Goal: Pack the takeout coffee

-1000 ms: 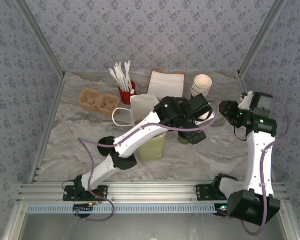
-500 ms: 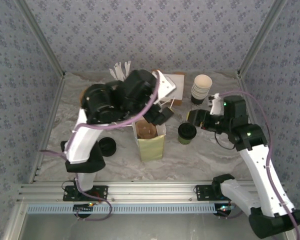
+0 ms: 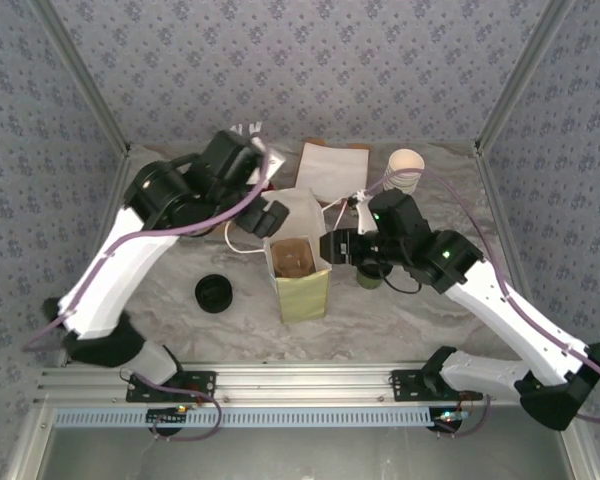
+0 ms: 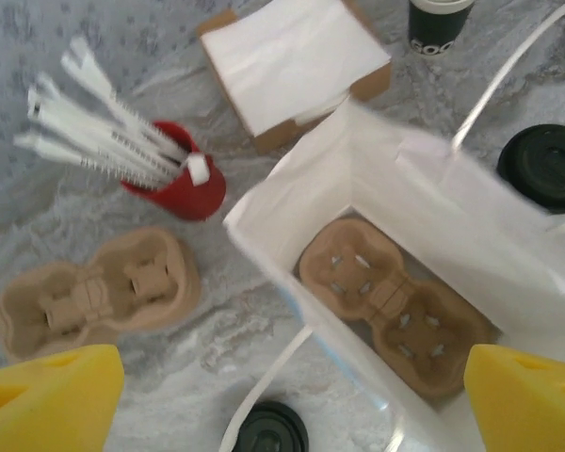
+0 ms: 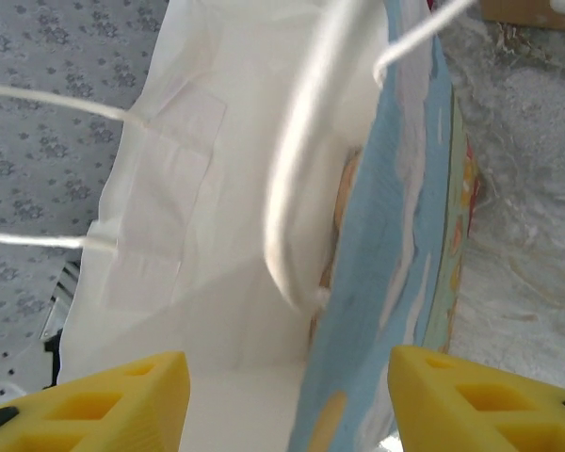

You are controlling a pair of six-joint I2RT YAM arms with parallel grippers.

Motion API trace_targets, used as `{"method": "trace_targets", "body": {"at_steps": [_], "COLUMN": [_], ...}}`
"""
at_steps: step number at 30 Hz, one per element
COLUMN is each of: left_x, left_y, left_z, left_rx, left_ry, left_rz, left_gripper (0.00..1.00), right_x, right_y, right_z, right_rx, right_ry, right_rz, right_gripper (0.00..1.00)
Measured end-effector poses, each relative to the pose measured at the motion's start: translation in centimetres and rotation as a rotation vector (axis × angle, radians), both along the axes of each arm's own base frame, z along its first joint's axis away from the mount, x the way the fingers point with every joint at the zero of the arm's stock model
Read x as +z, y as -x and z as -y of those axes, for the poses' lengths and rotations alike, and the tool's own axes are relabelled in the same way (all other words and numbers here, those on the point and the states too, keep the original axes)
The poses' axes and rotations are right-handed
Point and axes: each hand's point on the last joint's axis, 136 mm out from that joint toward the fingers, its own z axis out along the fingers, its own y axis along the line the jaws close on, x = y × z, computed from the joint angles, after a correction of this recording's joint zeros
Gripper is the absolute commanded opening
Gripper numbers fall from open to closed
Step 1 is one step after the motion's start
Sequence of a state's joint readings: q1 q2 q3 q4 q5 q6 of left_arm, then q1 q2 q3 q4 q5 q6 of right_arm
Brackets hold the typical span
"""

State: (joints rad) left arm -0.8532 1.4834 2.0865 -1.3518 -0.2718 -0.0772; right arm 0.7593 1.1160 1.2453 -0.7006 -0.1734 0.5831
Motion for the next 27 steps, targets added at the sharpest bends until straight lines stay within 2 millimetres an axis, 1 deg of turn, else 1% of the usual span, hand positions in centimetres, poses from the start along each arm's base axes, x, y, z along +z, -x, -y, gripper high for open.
{"method": "trace_targets", "body": {"at_steps": [1,3,5,8,13,15,16,17,18,20,22,27], "left_x": [-0.1,0.3,0.8,1.2,0.7,0.6,0.7,0.8,0.8,0.7,0.3,-0.4], "left_y": [0.1,0.3,0.7,1.1,0.8,0.8,0.8,0.8,0.8,0.9,1.1,1.4], "left_z": [-1.1,-2.7,-3.3,-3.2,-2.5,-2.4,-2.3,-2.3,-2.2,-1.9,-1.6,-1.1], "left_rx": [0.022,0.057,0.062,0.053,0.045,0.041,0.039,0.037,0.035,0.022,0.006,-0.017], "left_ry": [0.024,0.07,0.116,0.164,0.185,0.188,0.193,0.196,0.199,0.212,0.221,0.23], "left_rz": [0.001,0.023,0.044,0.058,0.048,0.044,0.045,0.046,0.046,0.043,0.034,0.01], "left_gripper": [0.94,0.95,0.96,0.96,0.96,0.96,0.96,0.96,0.96,0.96,0.96,0.96], "right_x": [0.0,-0.1,-0.3,-0.7,-1.9,-2.4,-2.6,-2.7,-2.9,-2.9,-2.9,-2.6], "right_y": [-0.4,-1.0,-1.6,-2.4,-3.3,-3.7,-3.9,-4.2,-4.5,-5.4,-6.5,-9.0], "right_z": [-0.2,-0.4,-0.5,-0.6,-0.5,-0.6,-0.6,-0.6,-0.6,-0.4,-0.3,-0.5], "right_rx": [-0.005,-0.014,-0.023,-0.038,-0.048,-0.051,-0.052,-0.051,-0.052,-0.058,-0.064,-0.035], "right_ry": [0.009,0.03,0.051,0.082,0.143,0.167,0.176,0.183,0.19,0.201,0.212,0.238], "right_rz": [0.005,0.016,0.026,0.033,0.029,0.03,0.027,0.028,0.028,0.031,0.036,0.07], "right_gripper": [0.55,0.51,0.49,0.48,0.44,0.4,0.3,0.18,0.11,0.05,0.04,0.04]}}
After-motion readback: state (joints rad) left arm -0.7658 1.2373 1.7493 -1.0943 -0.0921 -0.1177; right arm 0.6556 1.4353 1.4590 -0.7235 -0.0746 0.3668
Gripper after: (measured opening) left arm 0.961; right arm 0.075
